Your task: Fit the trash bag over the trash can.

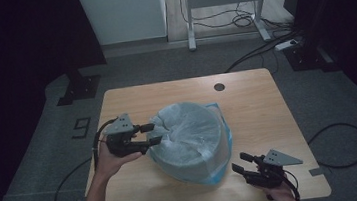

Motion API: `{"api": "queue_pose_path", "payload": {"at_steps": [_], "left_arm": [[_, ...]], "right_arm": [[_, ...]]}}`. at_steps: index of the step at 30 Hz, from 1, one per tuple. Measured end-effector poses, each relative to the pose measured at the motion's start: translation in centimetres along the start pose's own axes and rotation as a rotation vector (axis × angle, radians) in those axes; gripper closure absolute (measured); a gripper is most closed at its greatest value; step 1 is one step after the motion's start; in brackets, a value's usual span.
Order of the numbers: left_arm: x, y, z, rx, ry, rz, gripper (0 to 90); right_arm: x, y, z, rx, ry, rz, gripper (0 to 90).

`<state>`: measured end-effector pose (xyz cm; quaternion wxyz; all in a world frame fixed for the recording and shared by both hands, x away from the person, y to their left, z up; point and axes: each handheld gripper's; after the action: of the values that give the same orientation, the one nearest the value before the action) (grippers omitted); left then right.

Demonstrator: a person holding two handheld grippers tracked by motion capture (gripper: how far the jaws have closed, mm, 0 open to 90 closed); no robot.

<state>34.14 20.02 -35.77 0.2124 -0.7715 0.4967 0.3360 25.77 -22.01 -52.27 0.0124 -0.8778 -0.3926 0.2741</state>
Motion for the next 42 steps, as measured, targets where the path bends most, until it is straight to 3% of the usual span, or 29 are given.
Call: {"api": "queue_pose_path", "payload": {"at_steps": [9, 11, 15, 17, 19, 24, 31, 35, 42], "left_arm": [[2.5, -0.1, -2.1, 0.054, -0.211, 0.054, 70.3], [3.0, 0.1, -2.3, 0.067, -0.260, 0.049, 73.0], [3.7, 0.4, -2.7, 0.082, -0.320, 0.036, 71.8], [3.8, 0.5, -3.0, 0.088, -0.333, 0.003, 65.9], [3.8, 0.5, -3.2, 0.097, -0.347, 0.005, 61.4], [2.1, -0.1, -3.1, 0.077, -0.247, 0.018, 51.3], [0.3, -1.0, -3.0, 0.069, -0.104, 0.080, 47.0], [0.4, -1.3, -3.6, 0.079, -0.058, 0.108, 45.2], [1.2, -2.1, -5.3, 0.096, -0.026, 0.158, 45.2]], "right_arm": [[0.0, 0.3, 0.1, 0.010, -0.008, 0.005, 41.1], [0.0, 0.3, 0.2, 0.012, -0.012, 0.005, 41.2], [0.0, 0.4, 0.2, 0.015, -0.015, 0.008, 41.3], [0.0, 0.4, 0.2, 0.016, -0.017, 0.010, 41.4], [0.0, 0.4, 0.2, 0.017, -0.017, 0.011, 41.3], [-0.2, 0.6, 0.2, 0.025, -0.011, 0.016, 41.4], [-0.1, 0.6, 0.2, 0.027, -0.017, 0.016, 41.4], [-0.1, 0.7, 0.2, 0.026, -0.019, 0.017, 41.4], [-0.1, 0.9, 0.2, 0.033, -0.015, 0.017, 41.5]]}}
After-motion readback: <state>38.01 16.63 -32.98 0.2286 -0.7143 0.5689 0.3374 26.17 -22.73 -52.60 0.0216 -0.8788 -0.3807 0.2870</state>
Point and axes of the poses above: each handheld gripper's, and its own axes: x roughly forward along the jaws, z roughly out of its underside, y roughly to its right, and after that the axes turned 13 degrees about -y, right-handed
